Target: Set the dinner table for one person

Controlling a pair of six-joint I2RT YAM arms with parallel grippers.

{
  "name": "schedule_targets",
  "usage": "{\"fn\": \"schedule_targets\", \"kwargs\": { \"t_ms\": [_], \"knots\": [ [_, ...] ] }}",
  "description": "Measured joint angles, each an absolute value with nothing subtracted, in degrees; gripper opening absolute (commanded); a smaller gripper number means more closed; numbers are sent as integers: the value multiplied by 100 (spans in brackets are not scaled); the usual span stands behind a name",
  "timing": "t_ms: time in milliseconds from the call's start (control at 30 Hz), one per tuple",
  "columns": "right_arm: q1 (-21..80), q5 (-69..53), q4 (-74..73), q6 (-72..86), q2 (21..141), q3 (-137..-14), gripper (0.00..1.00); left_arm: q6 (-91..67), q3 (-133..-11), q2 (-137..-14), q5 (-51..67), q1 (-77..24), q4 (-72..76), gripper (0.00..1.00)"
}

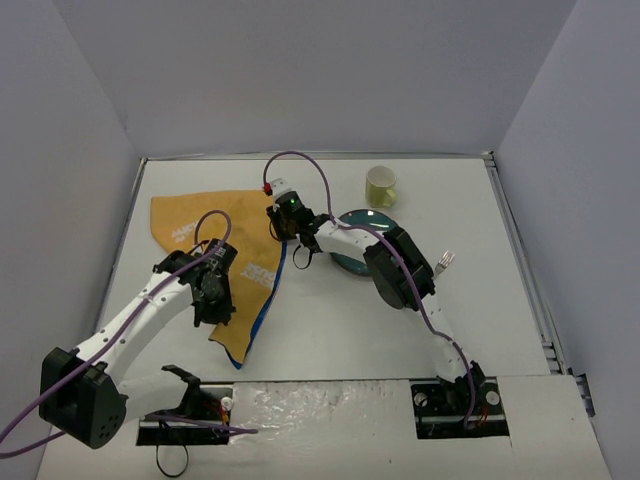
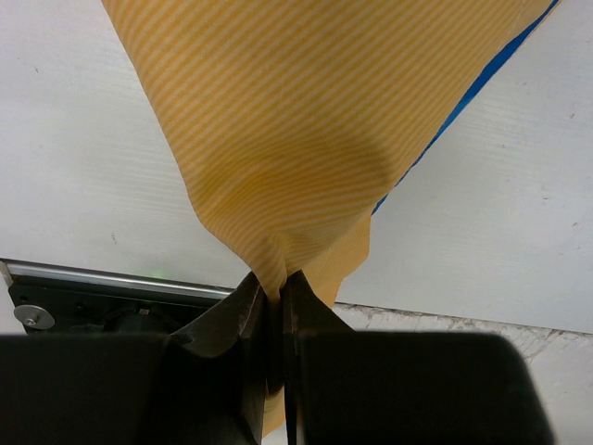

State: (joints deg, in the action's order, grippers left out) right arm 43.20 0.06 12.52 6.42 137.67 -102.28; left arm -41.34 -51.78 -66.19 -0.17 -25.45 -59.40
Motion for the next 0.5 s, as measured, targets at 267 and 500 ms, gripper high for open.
{"fn": "schedule_targets", "kwargs": {
  "t_ms": [267, 500],
  "knots": [
    [4357, 218, 1061, 591, 13711, -10244, 0, -4019, -5570, -6785, -41, -2224, -5940, 0],
    [4340, 720, 438, 615, 12967, -10097, 0, -3237, -7172, -8177, -66, -483, -5765, 0]
  ]
}}
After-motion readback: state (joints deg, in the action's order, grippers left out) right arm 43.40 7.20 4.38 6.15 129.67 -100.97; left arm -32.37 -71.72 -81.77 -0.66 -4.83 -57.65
